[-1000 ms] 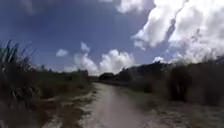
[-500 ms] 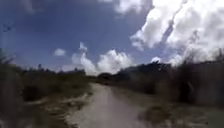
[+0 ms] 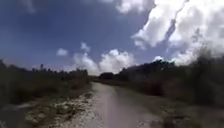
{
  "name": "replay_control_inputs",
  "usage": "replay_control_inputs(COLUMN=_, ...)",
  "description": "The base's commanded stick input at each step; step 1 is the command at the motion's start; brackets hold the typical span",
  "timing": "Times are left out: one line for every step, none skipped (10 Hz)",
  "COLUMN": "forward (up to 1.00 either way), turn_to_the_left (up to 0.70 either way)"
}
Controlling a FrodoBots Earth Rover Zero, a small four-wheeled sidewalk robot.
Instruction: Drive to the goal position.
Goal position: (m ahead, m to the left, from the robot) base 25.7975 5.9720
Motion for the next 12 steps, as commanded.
replay_control_inputs(forward=1.0, turn_to_the_left=0.0)
replay_control_inputs(forward=1.0, turn_to_the_left=0.0)
replay_control_inputs(forward=1.0, turn_to_the_left=0.19)
replay_control_inputs(forward=1.0, turn_to_the_left=0.38)
replay_control_inputs(forward=1.0, turn_to_the_left=0.4)
replay_control_inputs(forward=1.0, turn_to_the_left=0.25)
replay_control_inputs(forward=1.0, turn_to_the_left=0.04)
replay_control_inputs(forward=1.0, turn_to_the_left=0.0)
replay_control_inputs(forward=1.0, turn_to_the_left=0.0)
replay_control_inputs(forward=1.0, turn_to_the_left=0.0)
replay_control_inputs(forward=1.0, turn_to_the_left=0.09)
replay_control_inputs(forward=1.0, turn_to_the_left=0.31)
